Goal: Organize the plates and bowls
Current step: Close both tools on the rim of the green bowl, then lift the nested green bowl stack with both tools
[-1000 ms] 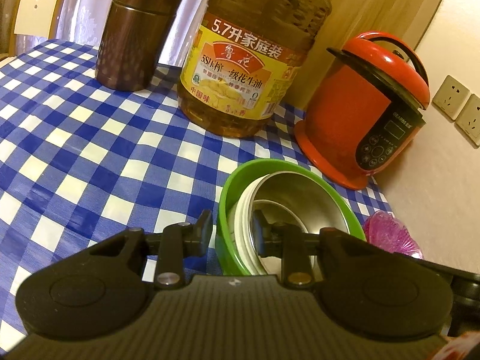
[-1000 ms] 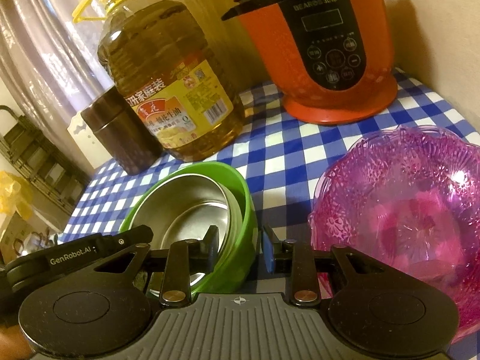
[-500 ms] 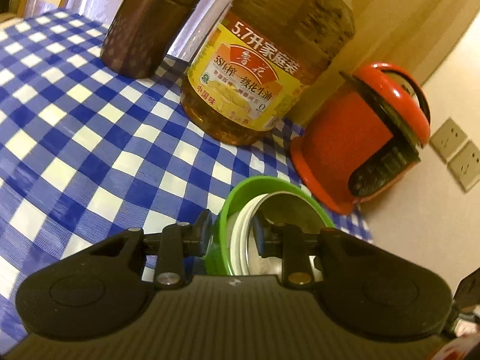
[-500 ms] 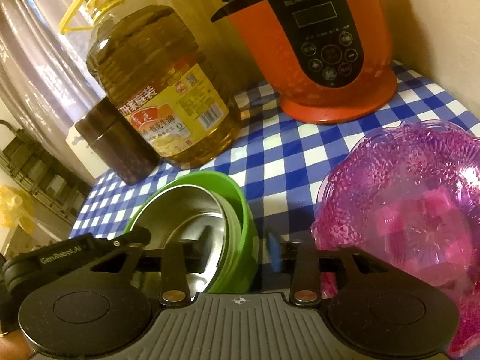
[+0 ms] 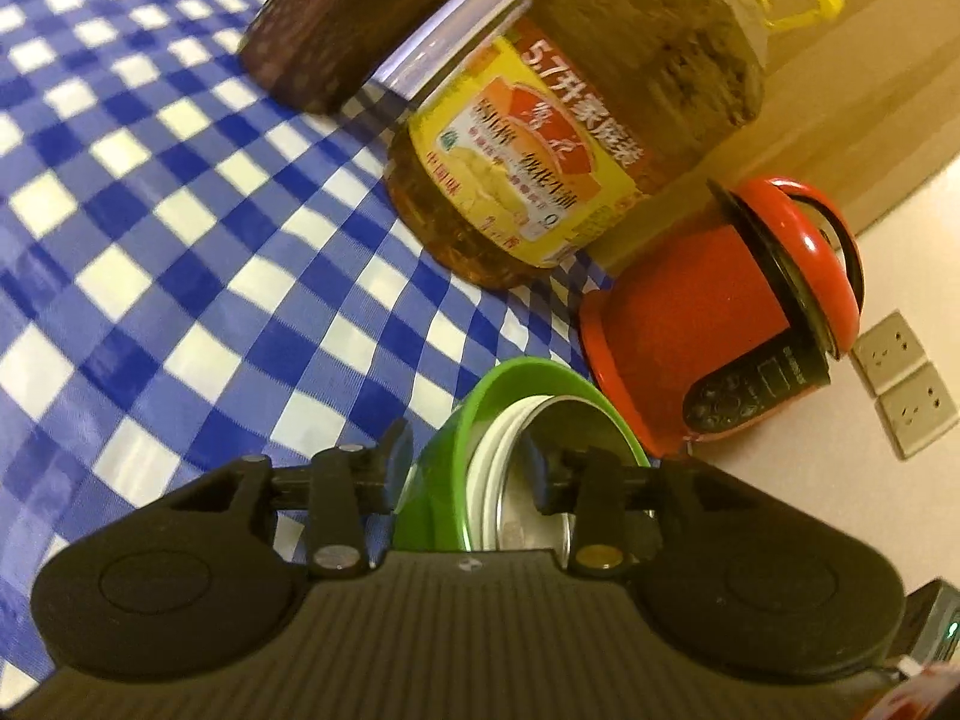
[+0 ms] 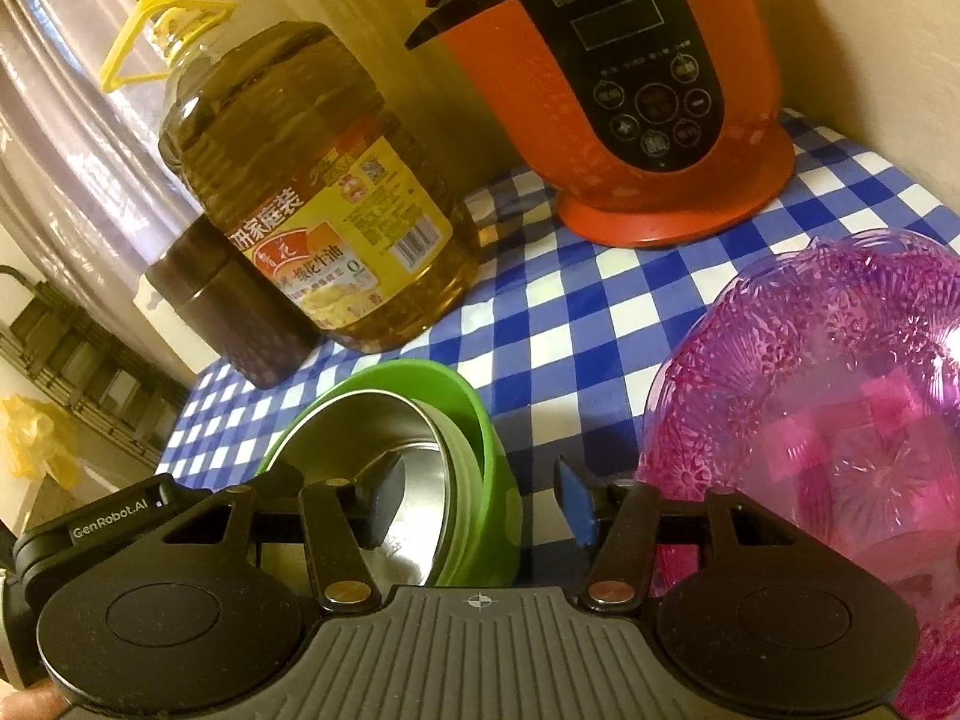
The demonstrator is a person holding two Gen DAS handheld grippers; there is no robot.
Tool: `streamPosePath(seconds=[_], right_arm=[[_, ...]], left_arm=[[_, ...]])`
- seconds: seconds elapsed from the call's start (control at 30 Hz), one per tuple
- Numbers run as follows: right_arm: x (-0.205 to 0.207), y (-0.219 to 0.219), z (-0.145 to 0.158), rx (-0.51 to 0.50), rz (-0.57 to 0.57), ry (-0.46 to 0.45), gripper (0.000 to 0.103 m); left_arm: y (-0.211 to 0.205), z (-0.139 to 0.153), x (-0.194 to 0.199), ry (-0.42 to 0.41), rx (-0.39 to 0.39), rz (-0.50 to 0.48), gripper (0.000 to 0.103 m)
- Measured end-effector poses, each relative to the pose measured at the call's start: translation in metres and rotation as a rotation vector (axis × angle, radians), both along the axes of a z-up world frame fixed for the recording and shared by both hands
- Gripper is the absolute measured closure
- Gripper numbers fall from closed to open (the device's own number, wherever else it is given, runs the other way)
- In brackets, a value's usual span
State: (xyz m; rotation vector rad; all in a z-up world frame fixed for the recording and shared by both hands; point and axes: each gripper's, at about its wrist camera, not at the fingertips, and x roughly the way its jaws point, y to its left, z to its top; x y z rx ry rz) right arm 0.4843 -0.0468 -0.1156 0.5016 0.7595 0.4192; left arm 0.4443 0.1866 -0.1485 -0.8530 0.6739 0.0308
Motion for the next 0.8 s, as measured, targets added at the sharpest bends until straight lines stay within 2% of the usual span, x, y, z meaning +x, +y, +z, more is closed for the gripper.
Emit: streamPosePath(seconds=[0.13, 0.17, 0.2, 0.27, 0.43, 0.5, 0.8], right_arm=[[0.0, 0.0, 0.0, 0.005, -0.003, 0.006, 0.049], [0.0, 0.0, 0.0, 0.009, -0.003, 0.006, 0.051], [0.0, 0.0, 0.0, 0.011, -0.003, 0.01, 0.061], [0.0, 0.0, -0.001, 0.018, -0.002, 0.021, 0.063], [-0.002, -0.001, 0.001, 0.023, -0.005, 0.027, 0.065], [-0.004, -0.001, 0.003, 0.015, -0.009, 0.033, 0.073], [-0.018, 0.003, 0.009, -0.034, 0.011, 0.066, 0.076]], left_arm=[[0.004, -0.005, -0.001, 0.004, -0.052, 0.006, 0.073], [0.004, -0.005, -0.002, 0.009, -0.047, 0.005, 0.074], [0.004, -0.005, -0.002, 0.014, -0.044, 0.005, 0.076], [0.005, -0.006, -0.003, 0.017, -0.053, 0.003, 0.077], [0.002, 0.0, -0.004, 0.035, 0.002, -0.03, 0.077], [0.001, 0.001, -0.006, 0.039, 0.011, -0.039, 0.076], [-0.004, 0.008, -0.029, 0.077, 0.048, -0.07, 0.077]])
